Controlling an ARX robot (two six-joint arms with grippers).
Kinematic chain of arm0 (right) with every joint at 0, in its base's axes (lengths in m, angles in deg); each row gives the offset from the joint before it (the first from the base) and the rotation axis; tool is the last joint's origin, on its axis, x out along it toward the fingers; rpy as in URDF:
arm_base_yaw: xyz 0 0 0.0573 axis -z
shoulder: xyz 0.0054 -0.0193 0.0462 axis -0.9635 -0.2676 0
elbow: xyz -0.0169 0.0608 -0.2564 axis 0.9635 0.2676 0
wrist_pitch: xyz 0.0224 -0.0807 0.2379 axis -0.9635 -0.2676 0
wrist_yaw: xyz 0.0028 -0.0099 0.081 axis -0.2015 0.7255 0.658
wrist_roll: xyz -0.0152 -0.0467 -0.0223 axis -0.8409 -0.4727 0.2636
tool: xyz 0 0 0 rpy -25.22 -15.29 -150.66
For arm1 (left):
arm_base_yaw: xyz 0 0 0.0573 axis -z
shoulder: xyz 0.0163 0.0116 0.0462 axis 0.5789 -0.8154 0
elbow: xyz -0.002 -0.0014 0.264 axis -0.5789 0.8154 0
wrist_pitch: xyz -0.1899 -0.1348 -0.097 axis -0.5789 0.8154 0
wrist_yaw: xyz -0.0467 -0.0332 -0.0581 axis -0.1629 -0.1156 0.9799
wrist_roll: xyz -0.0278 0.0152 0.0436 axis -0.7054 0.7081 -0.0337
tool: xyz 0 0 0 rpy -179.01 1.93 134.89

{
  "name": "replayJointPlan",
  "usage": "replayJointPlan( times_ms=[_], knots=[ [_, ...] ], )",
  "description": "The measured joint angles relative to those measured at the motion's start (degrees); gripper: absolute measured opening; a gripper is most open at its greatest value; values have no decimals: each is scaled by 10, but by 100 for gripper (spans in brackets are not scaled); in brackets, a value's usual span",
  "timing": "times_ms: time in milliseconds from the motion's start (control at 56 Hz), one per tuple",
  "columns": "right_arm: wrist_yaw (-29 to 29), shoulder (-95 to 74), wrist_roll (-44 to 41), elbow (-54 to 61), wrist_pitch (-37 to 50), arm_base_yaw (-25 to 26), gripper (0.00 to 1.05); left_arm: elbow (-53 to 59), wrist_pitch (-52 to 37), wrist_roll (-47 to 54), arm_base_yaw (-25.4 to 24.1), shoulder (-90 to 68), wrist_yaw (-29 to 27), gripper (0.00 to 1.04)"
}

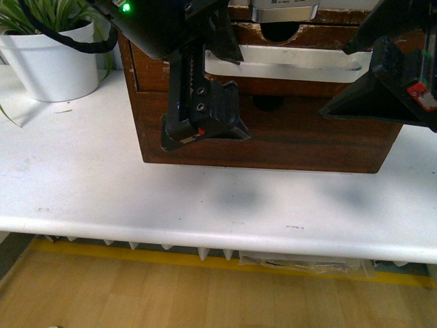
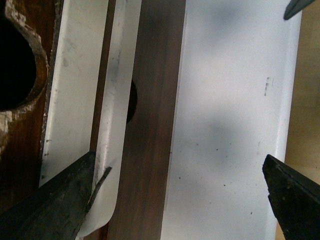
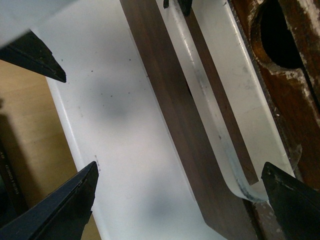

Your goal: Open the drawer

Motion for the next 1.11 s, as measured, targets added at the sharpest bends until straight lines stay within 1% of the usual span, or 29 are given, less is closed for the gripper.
replayJointPlan(
  times_ms=[232,589,750,875,964,1107],
  knots=[
    [-7,-28,0,-16,11,-5,96,-1,3,0,-8,-1,9,99],
    [15,-39,5,-22,1,-6,96,-3,15,2,-14,-1,15,99],
    [34,-39,4,-22,-10,-1,96,-3,16,1,-16,-1,21,99],
    [24,-39,-5,-22,-15,4,96,-3,16,1,-18,-2,22,99],
    [35,-39,0,-22,-15,10,96,-3,16,1,-18,-3,22,99],
    [28,-45,-3,-22,-12,16,96,-3,16,2,-19,-4,23,99]
  ],
)
